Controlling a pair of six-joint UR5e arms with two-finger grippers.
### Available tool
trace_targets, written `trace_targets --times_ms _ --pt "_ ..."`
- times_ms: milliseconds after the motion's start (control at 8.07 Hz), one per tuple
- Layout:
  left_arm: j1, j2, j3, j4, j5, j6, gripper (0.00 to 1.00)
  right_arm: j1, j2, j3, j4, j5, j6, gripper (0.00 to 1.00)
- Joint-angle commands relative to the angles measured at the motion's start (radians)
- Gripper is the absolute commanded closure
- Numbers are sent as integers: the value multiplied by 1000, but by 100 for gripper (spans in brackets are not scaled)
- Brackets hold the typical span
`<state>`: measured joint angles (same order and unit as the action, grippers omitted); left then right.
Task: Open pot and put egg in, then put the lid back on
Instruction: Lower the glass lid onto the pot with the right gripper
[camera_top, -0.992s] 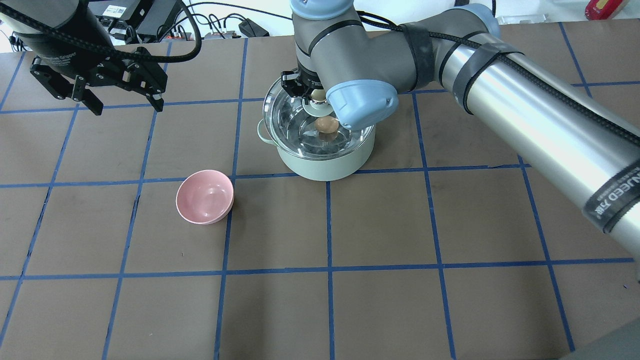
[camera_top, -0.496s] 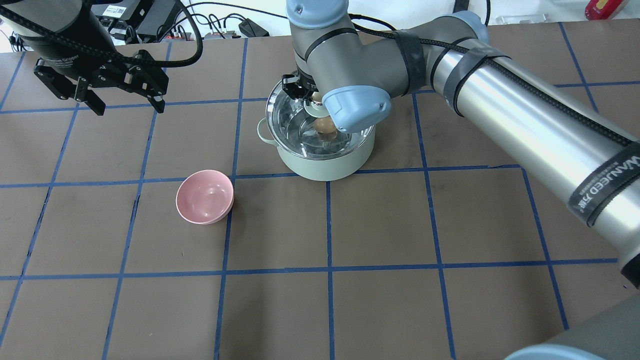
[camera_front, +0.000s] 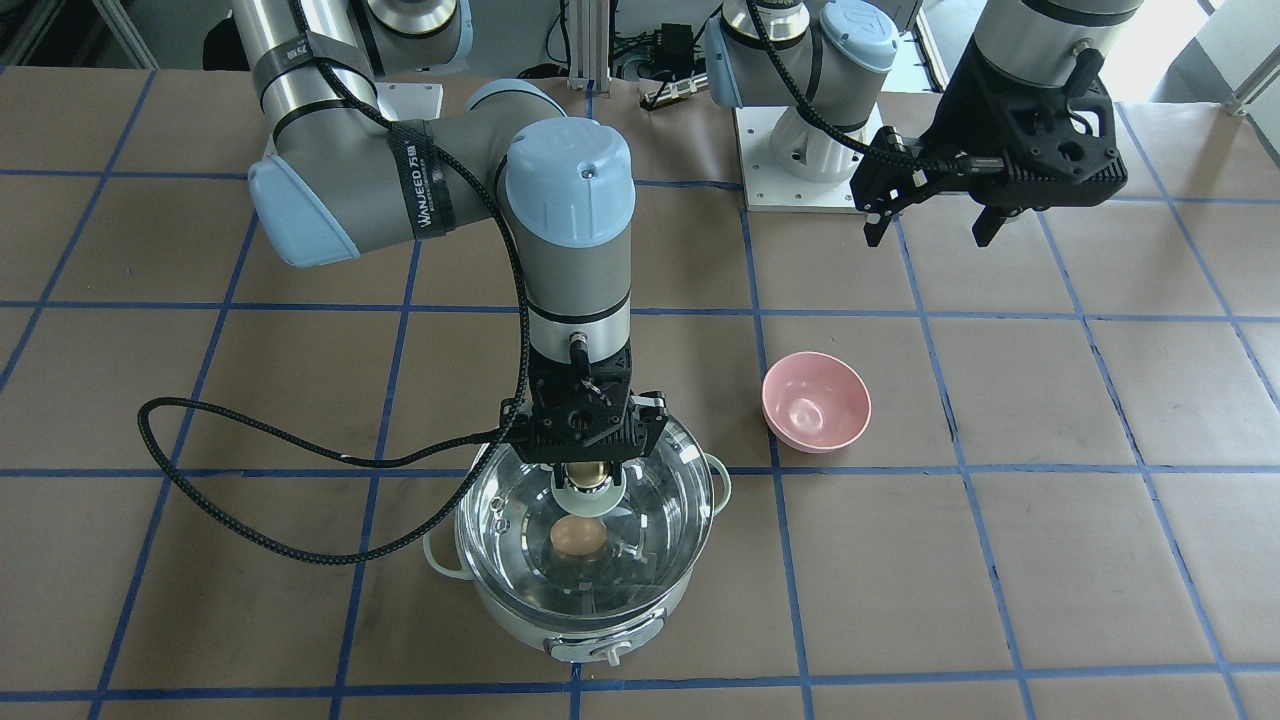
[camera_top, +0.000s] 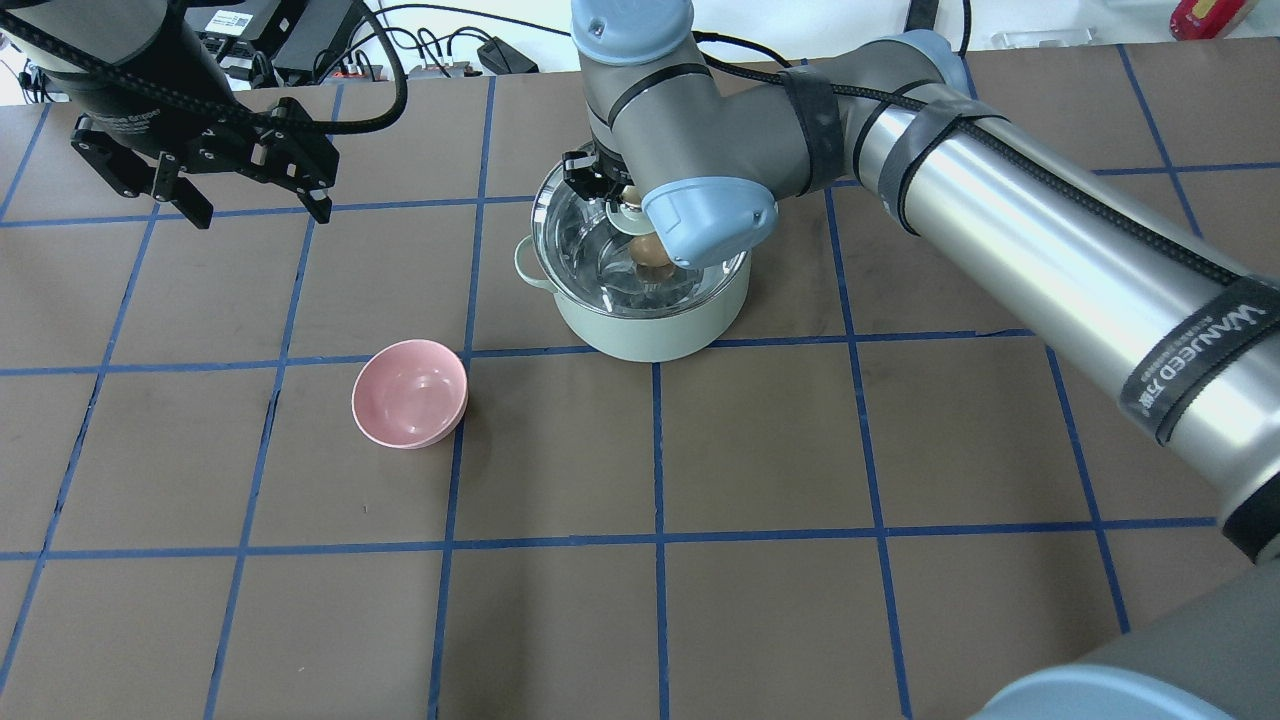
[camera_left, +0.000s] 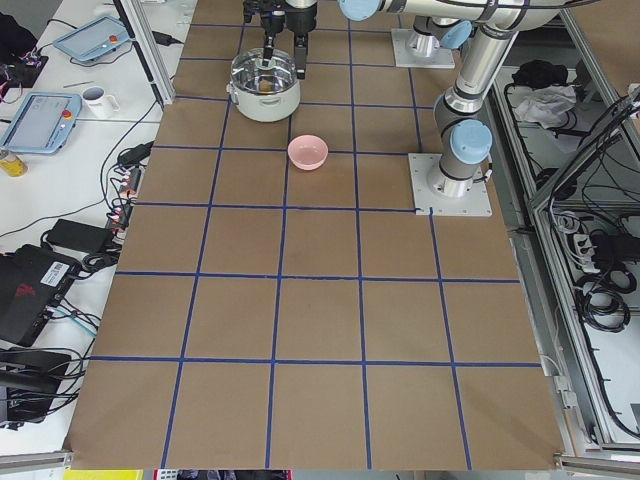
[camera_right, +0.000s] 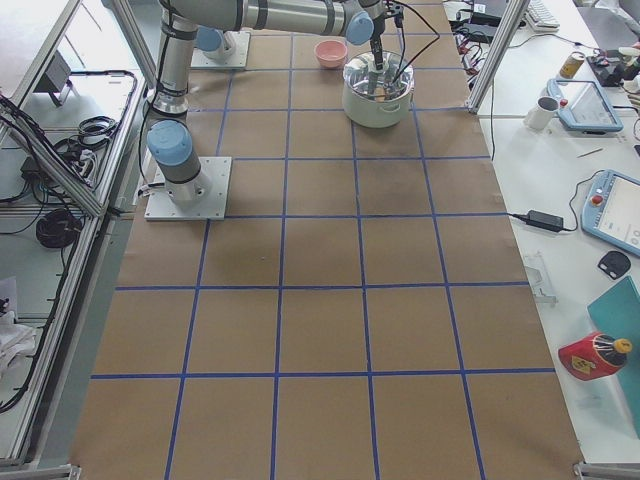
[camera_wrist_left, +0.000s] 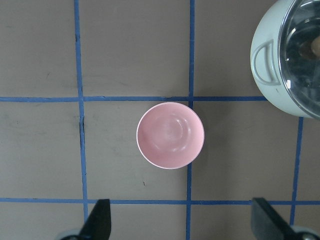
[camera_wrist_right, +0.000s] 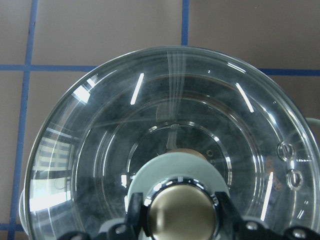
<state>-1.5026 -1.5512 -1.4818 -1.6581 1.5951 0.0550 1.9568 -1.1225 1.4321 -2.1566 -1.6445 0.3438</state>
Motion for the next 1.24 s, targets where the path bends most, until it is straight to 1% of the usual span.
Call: trace_targets --times_ms 0,496,1116 --pt "-4 -3 0 4 0 -4 0 -1 7 -1 -2 -1 -3 100" --pt "-4 -12 5 6 -1 -3 0 -15 6 -6 -2 0 -38 100" --pt "-4 -10 8 20 0 2 0 -15 23 -2 -2 12 -31 100"
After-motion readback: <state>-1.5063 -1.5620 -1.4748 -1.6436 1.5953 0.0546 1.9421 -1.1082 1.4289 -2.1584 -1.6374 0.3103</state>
